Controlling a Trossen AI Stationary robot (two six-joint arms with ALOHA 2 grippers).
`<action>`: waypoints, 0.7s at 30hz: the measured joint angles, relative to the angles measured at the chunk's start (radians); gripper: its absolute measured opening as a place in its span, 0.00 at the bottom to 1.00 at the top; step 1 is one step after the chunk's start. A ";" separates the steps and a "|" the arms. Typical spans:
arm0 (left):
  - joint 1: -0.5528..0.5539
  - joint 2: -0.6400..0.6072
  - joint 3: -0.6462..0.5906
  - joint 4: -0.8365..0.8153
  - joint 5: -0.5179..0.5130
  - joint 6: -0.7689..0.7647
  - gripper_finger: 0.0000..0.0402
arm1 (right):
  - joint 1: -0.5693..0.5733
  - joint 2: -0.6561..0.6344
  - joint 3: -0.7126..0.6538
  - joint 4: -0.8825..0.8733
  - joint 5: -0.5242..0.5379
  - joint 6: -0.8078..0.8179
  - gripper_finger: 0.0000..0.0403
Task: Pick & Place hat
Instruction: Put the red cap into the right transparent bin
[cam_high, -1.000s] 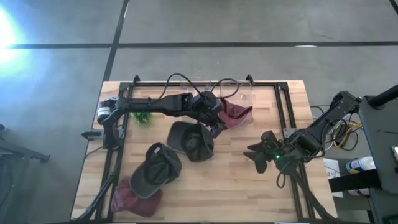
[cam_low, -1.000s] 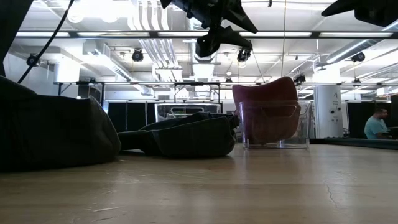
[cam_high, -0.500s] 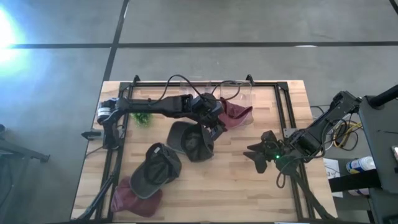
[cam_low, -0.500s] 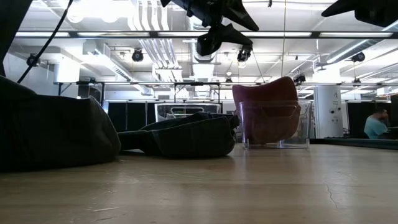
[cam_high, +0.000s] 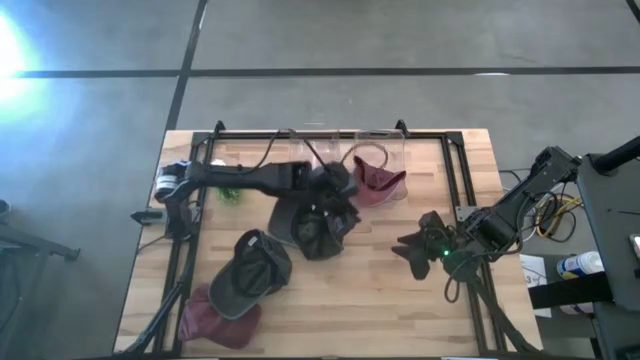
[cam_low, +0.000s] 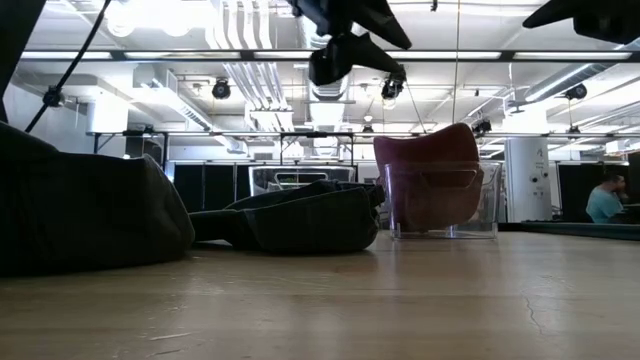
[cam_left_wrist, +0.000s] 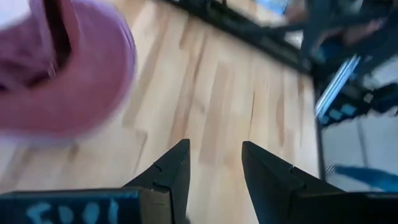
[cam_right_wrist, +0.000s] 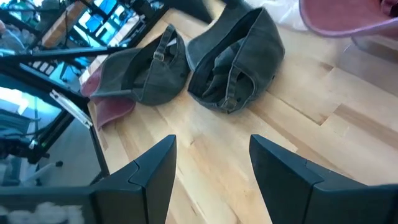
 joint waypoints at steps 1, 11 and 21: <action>-0.020 -0.001 0.000 -0.030 -0.026 0.002 0.34 | 0.000 0.003 0.000 0.000 -0.003 -0.005 0.49; -0.160 0.005 -0.001 -0.008 -0.371 -0.003 0.34 | -0.004 0.046 -0.002 0.001 -0.092 -0.030 0.49; -0.273 0.005 -0.001 0.114 -0.482 -0.140 0.34 | -0.081 0.060 -0.003 0.002 -0.119 -0.280 0.49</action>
